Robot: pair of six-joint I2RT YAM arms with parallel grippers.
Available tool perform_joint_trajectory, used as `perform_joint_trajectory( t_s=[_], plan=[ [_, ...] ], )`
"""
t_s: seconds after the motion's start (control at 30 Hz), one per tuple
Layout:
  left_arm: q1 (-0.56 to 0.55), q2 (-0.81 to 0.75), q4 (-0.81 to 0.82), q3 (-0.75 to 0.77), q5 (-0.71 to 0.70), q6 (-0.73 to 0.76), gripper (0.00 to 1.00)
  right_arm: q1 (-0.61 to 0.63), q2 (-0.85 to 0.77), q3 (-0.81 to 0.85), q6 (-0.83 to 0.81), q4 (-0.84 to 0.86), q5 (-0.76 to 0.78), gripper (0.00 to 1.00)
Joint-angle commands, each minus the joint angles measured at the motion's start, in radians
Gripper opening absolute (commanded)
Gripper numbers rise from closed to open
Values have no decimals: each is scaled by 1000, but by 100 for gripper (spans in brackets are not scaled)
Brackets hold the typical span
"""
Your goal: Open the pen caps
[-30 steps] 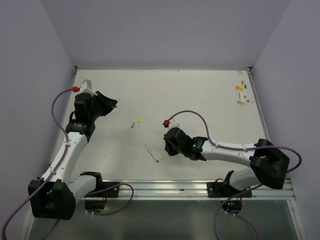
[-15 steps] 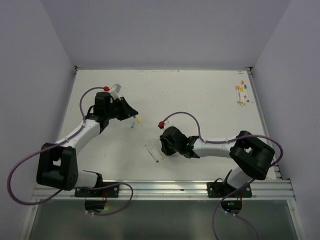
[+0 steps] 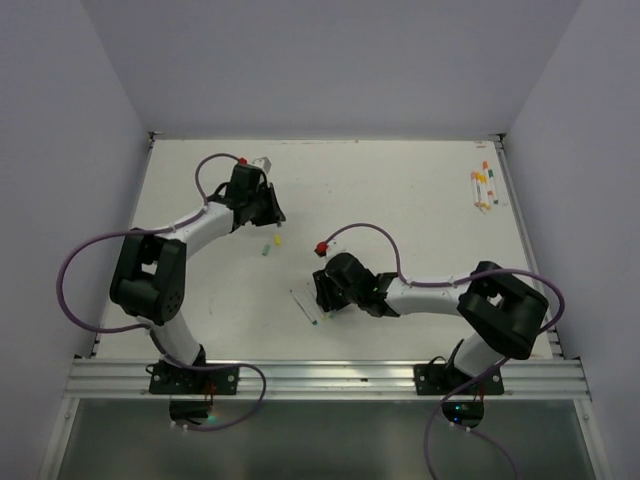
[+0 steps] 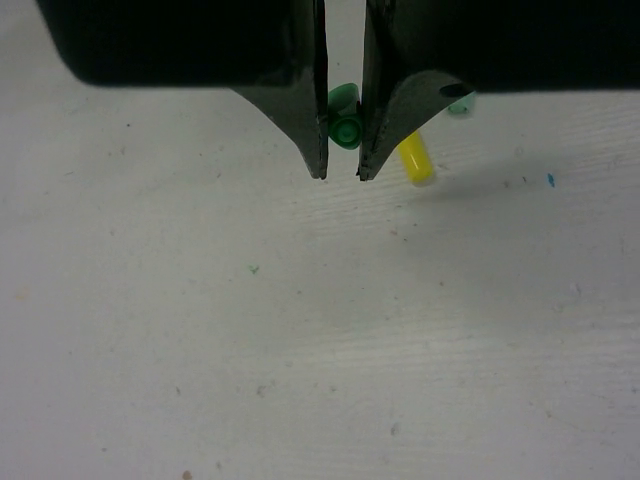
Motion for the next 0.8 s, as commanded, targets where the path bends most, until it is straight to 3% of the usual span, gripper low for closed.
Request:
perform_joint_trajectory(
  t_s=[0.0,0.43,0.7,0.77],
  plan=[
    [-15,41,-75,63,-100,40,0,1,-59,-12,2,3,14,44],
    [-80,173,-112,127,-196,44,0,-2,-242,-34,17,-89,91,47],
    [-87,191,-124,110,-224,40,8,-8,-349,-54,20,-153,128,49],
    [-90,190,-117,101,-226,35,15,-13,-361,-57,26,-158,125,49]
  ],
)
